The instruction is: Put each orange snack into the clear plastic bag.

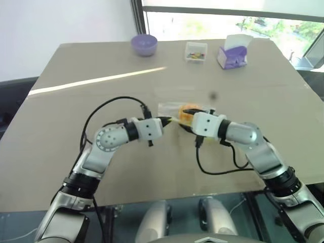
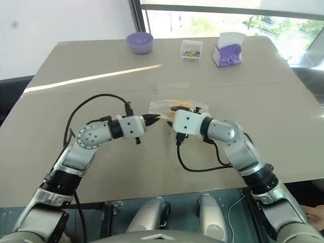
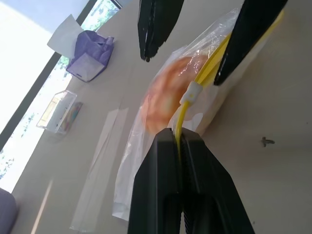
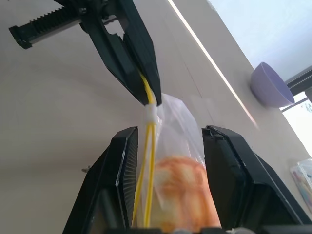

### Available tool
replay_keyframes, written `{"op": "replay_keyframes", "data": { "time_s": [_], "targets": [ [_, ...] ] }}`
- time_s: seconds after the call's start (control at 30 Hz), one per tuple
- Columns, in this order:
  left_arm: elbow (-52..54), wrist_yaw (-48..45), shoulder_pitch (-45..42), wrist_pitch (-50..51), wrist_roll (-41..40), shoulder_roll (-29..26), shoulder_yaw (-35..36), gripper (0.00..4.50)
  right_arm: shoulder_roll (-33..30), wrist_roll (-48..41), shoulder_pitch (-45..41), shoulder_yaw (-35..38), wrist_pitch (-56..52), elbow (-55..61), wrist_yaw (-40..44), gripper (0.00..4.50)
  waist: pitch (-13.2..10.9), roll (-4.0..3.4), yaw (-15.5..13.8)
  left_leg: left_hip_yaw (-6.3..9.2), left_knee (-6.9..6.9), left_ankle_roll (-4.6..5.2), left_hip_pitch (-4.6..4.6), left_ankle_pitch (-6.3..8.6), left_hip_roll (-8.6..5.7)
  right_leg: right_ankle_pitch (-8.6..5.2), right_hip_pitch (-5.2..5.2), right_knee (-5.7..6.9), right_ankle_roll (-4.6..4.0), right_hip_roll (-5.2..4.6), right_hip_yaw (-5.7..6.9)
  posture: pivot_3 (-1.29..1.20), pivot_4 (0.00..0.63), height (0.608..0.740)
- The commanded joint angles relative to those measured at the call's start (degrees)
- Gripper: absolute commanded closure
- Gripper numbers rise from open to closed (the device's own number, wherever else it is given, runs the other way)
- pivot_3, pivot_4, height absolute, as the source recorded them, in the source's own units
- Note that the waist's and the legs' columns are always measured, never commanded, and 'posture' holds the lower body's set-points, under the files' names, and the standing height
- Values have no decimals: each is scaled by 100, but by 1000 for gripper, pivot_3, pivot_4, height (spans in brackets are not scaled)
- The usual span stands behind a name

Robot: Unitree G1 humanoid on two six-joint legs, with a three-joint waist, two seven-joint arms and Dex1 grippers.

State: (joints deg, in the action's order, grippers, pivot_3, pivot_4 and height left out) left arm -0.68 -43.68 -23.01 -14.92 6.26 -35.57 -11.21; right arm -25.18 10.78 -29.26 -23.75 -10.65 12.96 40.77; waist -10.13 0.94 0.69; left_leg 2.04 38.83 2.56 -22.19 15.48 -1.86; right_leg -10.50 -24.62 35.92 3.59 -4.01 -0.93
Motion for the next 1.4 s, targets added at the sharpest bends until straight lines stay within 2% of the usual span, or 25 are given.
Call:
{"op": "replay_keyframes", "data": {
  "time_s": [0.03, 0.07, 0.13, 0.67, 0.73, 0.77, 1.33, 1.4],
  "targets": [
    [268, -6, 1, 70, -165, -1, 151, 4500, 97, 82, -166, -29, 168, 62, 9, 2287, 0, 0, 2, 0, 0, 1, 0, 1, 0, 0, 0, 0, 0, 0, 0, 0, 150, 740],
    [280, -10, -1, 87, -178, -3, 151, 4500, 122, 103, -176, -40, 178, 40, 15, 2804, 0, 0, 2, 0, 0, 2, 0, 1, 0, 0, 0, 0, 0, 0, 0, 0, 150, 740],
    [278, -11, -6, 88, -190, -9, 144, 4500, 179, 147, -193, -66, 215, -18, -8, 3152, 0, 0, 1, 1, 0, 2, 1, 1, 0, 0, 0, 1, 0, 0, 0, 0, 150, 740],
    [331, -12, 18, 127, -241, -7, 142, 4500, 362, 387, -235, -75, 485, -303, -15, 3152, 0, 0, 5, 0, -1, 1, 1, 1, 0, 0, 0, 1, 0, 1, 0, 0, 150, 740],
    [333, -12, 15, 140, -238, -10, 141, 4500, 372, 394, -238, -68, 517, -328, -11, 3731, 0, 0, 5, 0, -1, 1, 1, 1, 0, 0, 0, 1, 0, 1, 0, 0, 150, 740],
    [331, -12, 13, 140, -233, -12, 139, 4500, 376, 398, -241, -67, 535, -339, -11, 3877, 0, 0, 5, 0, -1, 1, 1, 1, 0, 0, 0, 1, 0, 1, 0, 0, 150, 740],
    [310, 4, 14, 106, -195, -12, 123, 4500, 353, 425, -234, -9, 637, -345, 43, 3877, 0, 0, 6, 0, -1, 1, 1, 1, 0, 0, 0, 1, 0, 1, 0, 0, 150, 740],
    [313, 8, 19, 106, -187, -14, 121, 4500, 343, 421, -242, 3, 639, -350, 47, 4454, 0, 0, 6, 0, -1, 1, 1, 1, 0, 0, 0, 1, 0, 1, 0, 0, 150, 740]
  ]
}}
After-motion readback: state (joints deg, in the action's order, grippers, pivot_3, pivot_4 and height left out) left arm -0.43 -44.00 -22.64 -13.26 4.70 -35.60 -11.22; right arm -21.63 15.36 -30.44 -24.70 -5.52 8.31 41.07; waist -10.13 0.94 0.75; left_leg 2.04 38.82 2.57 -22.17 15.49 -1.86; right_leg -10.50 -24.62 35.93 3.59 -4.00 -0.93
